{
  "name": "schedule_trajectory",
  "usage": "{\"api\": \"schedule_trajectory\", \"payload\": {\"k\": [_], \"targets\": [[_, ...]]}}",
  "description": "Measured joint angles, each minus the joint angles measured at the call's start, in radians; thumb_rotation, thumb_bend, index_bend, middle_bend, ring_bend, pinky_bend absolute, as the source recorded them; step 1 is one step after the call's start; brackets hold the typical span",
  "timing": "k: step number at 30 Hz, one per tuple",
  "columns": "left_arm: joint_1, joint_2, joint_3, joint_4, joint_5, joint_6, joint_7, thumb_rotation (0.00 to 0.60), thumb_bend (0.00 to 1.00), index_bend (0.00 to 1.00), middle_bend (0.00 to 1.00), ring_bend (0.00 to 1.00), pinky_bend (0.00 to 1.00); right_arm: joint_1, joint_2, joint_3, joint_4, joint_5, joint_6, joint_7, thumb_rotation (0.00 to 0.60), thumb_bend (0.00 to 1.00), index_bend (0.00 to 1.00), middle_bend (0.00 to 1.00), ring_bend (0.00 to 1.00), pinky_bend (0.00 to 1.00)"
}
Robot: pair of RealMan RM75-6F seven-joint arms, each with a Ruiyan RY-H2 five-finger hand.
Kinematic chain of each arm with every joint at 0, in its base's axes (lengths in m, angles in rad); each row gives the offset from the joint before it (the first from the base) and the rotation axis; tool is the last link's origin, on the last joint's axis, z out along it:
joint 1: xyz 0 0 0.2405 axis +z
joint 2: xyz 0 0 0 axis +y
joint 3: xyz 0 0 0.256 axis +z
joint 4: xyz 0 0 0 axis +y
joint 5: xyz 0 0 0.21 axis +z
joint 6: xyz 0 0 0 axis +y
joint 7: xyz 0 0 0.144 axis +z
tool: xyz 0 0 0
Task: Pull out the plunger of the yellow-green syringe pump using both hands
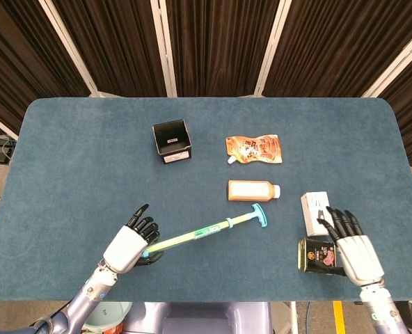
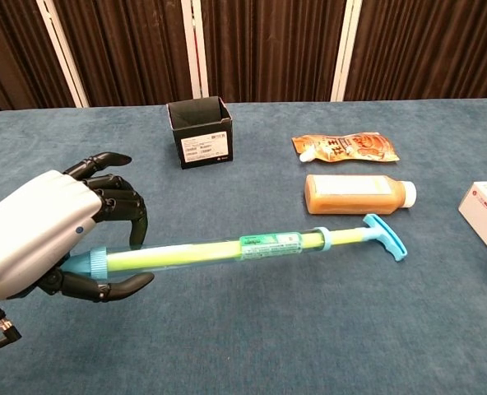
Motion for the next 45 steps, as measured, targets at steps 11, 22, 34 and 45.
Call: {"api": "schedule_trajectory", "payload": {"k": [11,22,34,45], "targets": [[-0.014,-0.015,0.022,0.06,0.101,0.149,-0.115,0.6,0.5,0.72,0.59,0.44,0.15,0.026,-0.027,-0.008,-0.032,-0.004,-0.039,0.007,0.6,0.04,0.25,0.0,0.0,0.02],[-0.035,-0.051,0.023,0.125,0.139,0.226,-0.201,0.6,0.49,0.72,0.59,0.44,0.15,0.046,-0.015,-0.03,-0.048,-0.046,-0.044,0.104,0.6,0.04,0.25,0.0,0.0,0.02],[-0.061,-0.097,0.024,0.184,0.16,0.26,-0.248,0.6,0.49,0.72,0.59,0.45,0.15,0.056,-0.019,-0.046,-0.05,-0.079,-0.034,0.134,0.6,0.13,0.27,0.01,0.0,0.02],[-0.086,-0.124,0.019,0.255,0.167,0.3,-0.327,0.6,0.49,0.72,0.59,0.46,0.15,0.065,-0.018,-0.068,-0.026,-0.12,-0.008,0.26,0.6,0.22,0.34,0.04,0.0,0.02]]}}
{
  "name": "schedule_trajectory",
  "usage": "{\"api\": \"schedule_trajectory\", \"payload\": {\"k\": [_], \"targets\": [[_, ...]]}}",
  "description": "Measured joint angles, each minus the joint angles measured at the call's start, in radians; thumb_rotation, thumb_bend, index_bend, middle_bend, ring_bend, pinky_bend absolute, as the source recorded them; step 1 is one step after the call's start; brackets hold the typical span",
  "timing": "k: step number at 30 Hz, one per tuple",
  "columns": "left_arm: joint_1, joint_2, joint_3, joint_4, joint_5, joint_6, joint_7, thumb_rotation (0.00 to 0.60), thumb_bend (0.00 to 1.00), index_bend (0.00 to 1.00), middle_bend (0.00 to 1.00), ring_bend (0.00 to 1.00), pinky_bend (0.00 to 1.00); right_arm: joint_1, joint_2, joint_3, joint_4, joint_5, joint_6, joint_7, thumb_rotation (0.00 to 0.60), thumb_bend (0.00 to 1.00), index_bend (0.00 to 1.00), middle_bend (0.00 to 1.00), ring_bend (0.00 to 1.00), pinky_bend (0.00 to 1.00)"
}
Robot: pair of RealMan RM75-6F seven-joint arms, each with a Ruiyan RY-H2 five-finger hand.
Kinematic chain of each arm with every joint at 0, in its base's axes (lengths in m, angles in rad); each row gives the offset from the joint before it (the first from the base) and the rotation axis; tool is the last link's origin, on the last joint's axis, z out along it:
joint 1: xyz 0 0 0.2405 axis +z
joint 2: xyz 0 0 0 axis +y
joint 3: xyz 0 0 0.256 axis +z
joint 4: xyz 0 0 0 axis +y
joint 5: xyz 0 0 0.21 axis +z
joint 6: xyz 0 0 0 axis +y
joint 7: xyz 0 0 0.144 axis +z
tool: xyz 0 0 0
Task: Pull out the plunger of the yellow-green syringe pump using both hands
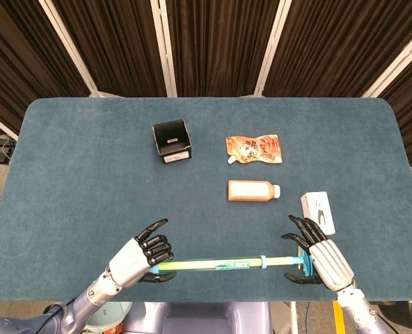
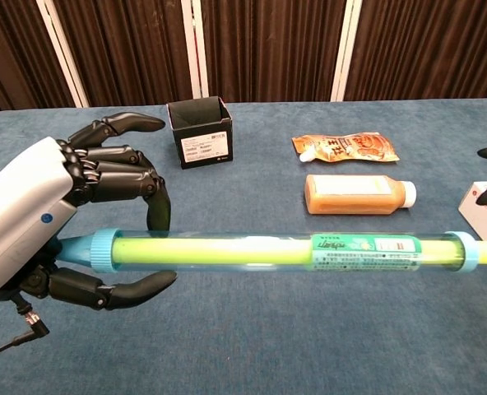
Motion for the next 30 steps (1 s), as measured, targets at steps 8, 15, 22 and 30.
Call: {"api": "schedule_trajectory", "payload": {"k": [8,15,22,30], "targets": [[-0.011,-0.026,-0.005,0.058,-0.003,0.041,-0.024,0.6,0.49,0.72,0.59,0.46,0.15,0.005,-0.008,-0.009,0.027,-0.007,0.007,0.041,0.6,0.28,0.65,0.13,0.01,0.02],[-0.018,-0.028,-0.009,0.075,-0.009,0.07,-0.042,0.6,0.49,0.72,0.59,0.46,0.15,-0.002,-0.029,-0.01,0.052,0.002,0.018,0.052,0.6,0.36,0.78,0.18,0.02,0.03],[-0.014,-0.011,-0.003,0.07,-0.008,0.1,-0.034,0.6,0.49,0.72,0.59,0.46,0.15,-0.008,-0.028,0.004,0.057,0.02,0.035,0.017,0.6,0.34,0.85,0.23,0.05,0.05],[0.001,0.045,0.005,0.017,-0.01,0.131,-0.025,0.6,0.49,0.72,0.59,0.46,0.15,-0.008,-0.007,0.026,0.081,0.076,0.019,0.018,0.6,0.29,0.85,0.23,0.05,0.05]]}}
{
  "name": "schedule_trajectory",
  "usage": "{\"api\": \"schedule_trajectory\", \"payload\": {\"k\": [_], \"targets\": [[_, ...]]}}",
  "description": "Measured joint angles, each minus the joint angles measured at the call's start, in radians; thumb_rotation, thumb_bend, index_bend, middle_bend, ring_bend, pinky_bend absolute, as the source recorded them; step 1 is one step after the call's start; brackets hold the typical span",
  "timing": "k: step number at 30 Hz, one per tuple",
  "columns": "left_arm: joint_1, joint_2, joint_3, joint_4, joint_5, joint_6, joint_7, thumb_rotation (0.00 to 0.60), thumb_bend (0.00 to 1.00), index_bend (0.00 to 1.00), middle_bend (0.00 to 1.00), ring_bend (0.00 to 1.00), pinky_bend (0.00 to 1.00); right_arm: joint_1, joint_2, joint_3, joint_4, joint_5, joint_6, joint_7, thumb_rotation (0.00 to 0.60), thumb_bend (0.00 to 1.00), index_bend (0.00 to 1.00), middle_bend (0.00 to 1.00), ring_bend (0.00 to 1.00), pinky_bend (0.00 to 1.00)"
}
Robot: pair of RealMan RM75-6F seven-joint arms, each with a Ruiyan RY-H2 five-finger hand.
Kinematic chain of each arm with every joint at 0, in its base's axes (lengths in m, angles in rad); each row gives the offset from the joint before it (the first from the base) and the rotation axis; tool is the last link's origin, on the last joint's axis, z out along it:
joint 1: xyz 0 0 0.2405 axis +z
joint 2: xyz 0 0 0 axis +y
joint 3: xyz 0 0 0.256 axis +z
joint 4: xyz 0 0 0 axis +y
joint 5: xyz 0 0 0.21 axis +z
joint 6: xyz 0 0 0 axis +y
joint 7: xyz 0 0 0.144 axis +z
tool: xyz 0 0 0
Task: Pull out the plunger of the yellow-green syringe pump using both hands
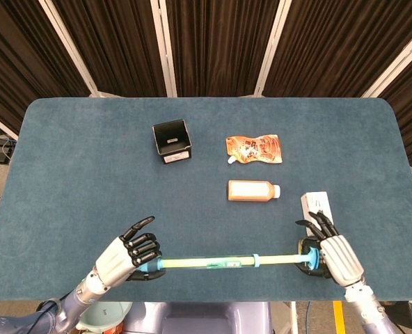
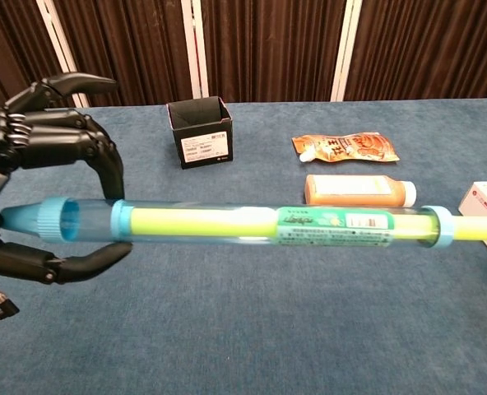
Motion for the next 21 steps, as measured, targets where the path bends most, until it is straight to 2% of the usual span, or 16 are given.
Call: {"api": "schedule_trajectory", "payload": {"k": [11,21], "targets": [[0.015,0.083,0.012,-0.082,0.017,0.042,0.025,0.6,0.49,0.72,0.59,0.46,0.15,0.012,0.004,0.035,0.038,0.07,-0.04,-0.029,0.6,0.27,0.85,0.23,0.05,0.06],[0.038,0.153,0.023,-0.133,0.035,0.082,0.038,0.6,0.49,0.72,0.59,0.46,0.15,0.022,0.028,0.091,0.051,0.154,-0.058,-0.061,0.6,0.26,0.85,0.24,0.05,0.05]]}}
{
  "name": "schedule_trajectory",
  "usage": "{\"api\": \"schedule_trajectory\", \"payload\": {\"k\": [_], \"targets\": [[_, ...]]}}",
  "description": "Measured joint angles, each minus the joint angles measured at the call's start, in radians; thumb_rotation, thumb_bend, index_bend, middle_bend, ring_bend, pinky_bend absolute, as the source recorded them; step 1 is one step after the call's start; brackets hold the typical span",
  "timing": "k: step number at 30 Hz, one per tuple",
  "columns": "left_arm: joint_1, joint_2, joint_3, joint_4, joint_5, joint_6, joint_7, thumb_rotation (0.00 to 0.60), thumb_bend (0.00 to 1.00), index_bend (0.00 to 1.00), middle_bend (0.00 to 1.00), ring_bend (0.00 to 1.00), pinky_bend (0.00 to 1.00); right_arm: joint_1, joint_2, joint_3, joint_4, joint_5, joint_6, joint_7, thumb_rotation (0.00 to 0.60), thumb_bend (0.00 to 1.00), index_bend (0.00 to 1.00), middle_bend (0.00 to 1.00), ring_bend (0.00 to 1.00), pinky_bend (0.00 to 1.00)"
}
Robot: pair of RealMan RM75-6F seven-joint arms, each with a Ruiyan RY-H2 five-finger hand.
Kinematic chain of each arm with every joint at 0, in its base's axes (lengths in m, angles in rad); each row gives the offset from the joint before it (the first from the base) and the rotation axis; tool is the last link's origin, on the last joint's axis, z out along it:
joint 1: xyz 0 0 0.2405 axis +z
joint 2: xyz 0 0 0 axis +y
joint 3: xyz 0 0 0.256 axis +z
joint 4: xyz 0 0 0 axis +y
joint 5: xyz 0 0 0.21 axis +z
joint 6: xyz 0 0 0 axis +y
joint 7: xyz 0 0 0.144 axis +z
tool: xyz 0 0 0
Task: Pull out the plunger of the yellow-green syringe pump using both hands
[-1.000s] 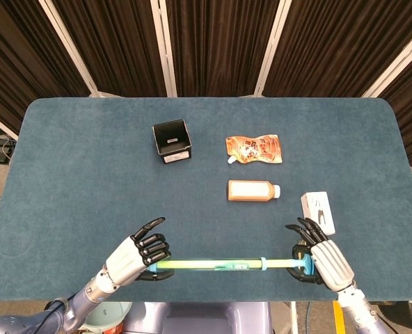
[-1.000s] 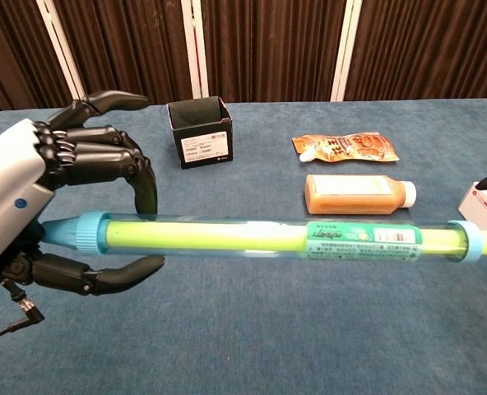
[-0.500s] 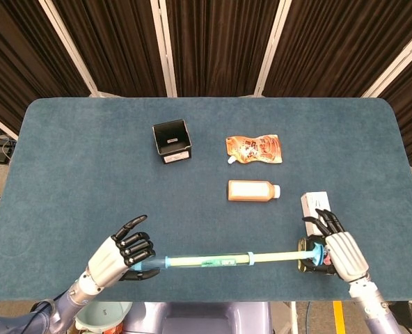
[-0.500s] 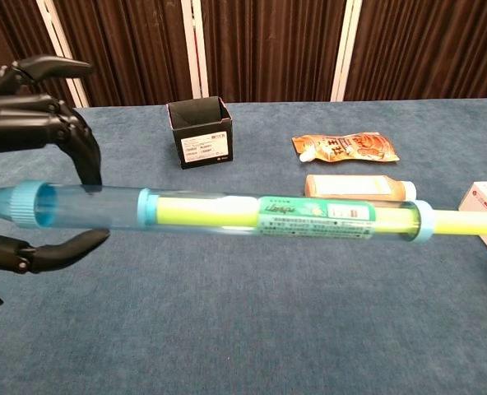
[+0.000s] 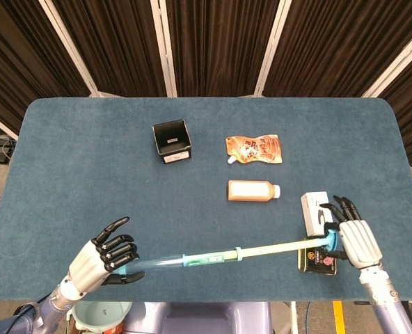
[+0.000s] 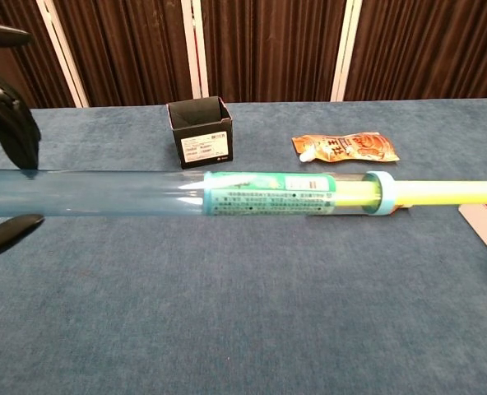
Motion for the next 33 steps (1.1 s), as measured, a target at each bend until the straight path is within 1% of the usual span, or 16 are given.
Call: {"api": "schedule_trajectory", "payload": {"k": [11,16,27,33], "targets": [[0.028,0.051,0.002,-0.014,0.022,0.049,0.019,0.6,0.49,0.72,0.59,0.46,0.15,0.015,0.039,0.083,0.027,0.132,-0.04,0.008,0.6,0.26,0.86,0.24,0.05,0.05],[0.035,0.058,-0.002,-0.005,0.016,0.05,0.015,0.6,0.49,0.72,0.59,0.46,0.15,0.024,0.058,0.119,0.043,0.186,-0.068,0.022,0.6,0.26,0.86,0.24,0.05,0.06],[0.047,0.059,-0.003,0.016,0.027,0.065,0.011,0.6,0.49,0.72,0.59,0.46,0.15,0.04,0.069,0.159,0.086,0.269,-0.126,0.051,0.6,0.26,0.86,0.24,0.06,0.05],[0.045,0.052,-0.01,0.029,0.034,0.064,0.027,0.6,0.48,0.72,0.59,0.46,0.15,0.041,0.07,0.162,0.098,0.274,-0.137,0.063,0.6,0.26,0.86,0.24,0.06,0.06]]}}
